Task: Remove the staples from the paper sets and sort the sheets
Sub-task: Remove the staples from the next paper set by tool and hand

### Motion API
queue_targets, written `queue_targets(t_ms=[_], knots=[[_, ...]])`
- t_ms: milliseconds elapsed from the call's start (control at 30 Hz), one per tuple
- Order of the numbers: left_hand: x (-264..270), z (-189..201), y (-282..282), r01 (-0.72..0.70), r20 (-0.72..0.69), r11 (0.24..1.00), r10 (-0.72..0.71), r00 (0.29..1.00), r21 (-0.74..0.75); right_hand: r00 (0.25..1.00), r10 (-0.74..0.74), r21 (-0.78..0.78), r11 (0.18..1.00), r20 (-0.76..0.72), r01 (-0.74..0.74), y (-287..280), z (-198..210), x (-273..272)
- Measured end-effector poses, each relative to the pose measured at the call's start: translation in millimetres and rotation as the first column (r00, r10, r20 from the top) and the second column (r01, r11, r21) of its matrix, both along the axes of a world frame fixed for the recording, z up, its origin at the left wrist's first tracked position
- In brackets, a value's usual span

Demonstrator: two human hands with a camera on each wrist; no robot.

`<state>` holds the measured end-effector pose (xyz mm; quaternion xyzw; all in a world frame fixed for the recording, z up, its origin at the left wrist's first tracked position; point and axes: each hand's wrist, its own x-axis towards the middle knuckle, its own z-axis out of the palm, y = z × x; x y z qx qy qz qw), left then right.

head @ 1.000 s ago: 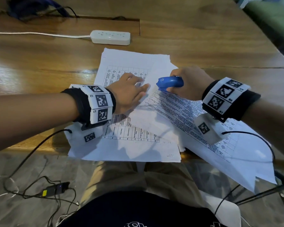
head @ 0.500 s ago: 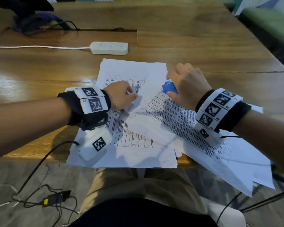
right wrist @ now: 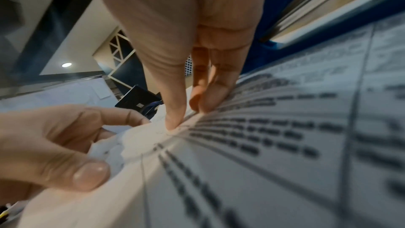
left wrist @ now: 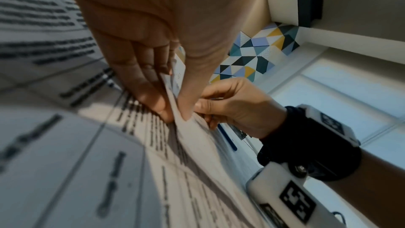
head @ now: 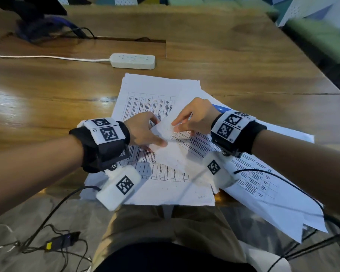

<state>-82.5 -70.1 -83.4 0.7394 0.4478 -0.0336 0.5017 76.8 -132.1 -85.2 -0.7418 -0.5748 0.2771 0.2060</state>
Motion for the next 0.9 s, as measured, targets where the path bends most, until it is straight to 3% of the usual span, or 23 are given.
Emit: queue_targets(t_ms=[233,533,733,900], knots=[[-2.3,-1.7,1.7,0.025,0.032,1.0,-0.025,0.999,0.01,0.986,-0.001,-0.046,0.999,-0.167,-0.007,5.1,-1.9,7.2],[-3.2,-3.8,1.7,0.043,0.037,0.998,-0.045,0.998,0.047,0.981,0.15,-0.177,0.976,0.127,-0.126,13.0,-0.2,-6.1],[-3.5,-5.4,3.1,0.057,0.035,0.997,-0.059,0.998,0.055,0.985,0.165,-0.14,0.978,0.058,-0.156,11.1,2.0,-9.4],[-3.6,-6.5,3.7,0.06,0.041,0.996,-0.062,0.997,0.061,0.987,0.11,-0.069,0.992,0.121,-0.102,10.0,-1.7,-12.7]])
